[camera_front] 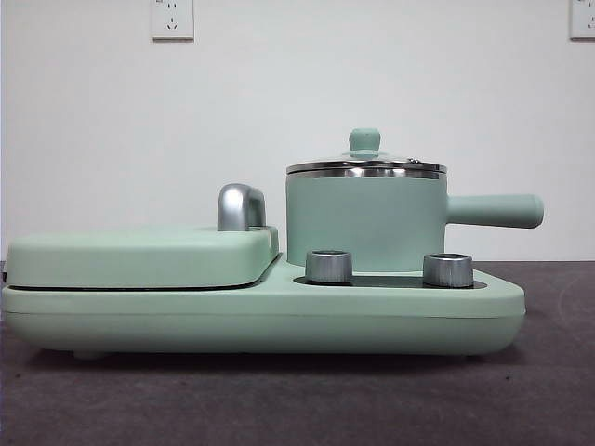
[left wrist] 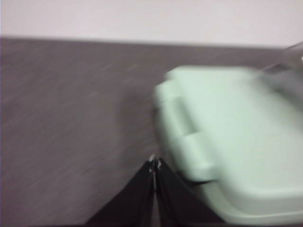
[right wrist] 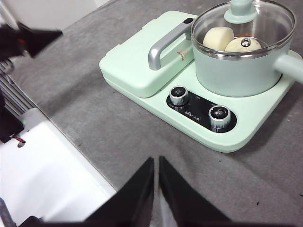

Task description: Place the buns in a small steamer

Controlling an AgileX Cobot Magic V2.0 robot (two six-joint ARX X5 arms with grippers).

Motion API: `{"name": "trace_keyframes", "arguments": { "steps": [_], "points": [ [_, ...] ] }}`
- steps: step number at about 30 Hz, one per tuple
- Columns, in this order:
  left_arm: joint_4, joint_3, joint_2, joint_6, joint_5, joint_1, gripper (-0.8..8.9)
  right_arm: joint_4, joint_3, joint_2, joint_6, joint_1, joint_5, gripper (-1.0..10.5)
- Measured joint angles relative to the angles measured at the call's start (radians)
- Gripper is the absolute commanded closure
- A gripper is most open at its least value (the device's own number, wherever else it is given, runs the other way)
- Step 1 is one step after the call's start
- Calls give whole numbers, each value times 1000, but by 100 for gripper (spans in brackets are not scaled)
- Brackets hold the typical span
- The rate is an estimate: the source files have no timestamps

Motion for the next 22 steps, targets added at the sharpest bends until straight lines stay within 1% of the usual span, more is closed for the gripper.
{"name": "trace_keyframes", "arguments": {
  "steps": [2, 8, 12, 22],
  "points": [
    [53, -61, 1, 7, -5, 34, 806, 0, 0, 0, 0, 0, 0, 932],
    [251, -179, 1, 19, -5, 63, 806, 0, 0, 0, 0, 0, 8, 932],
    [279, -194, 1, 24, -5, 80, 806, 0, 0, 0, 0, 0, 11, 932],
    [278, -194, 1, 61, -10, 86, 807, 0, 0, 0, 0, 0, 11, 932]
  ]
}}
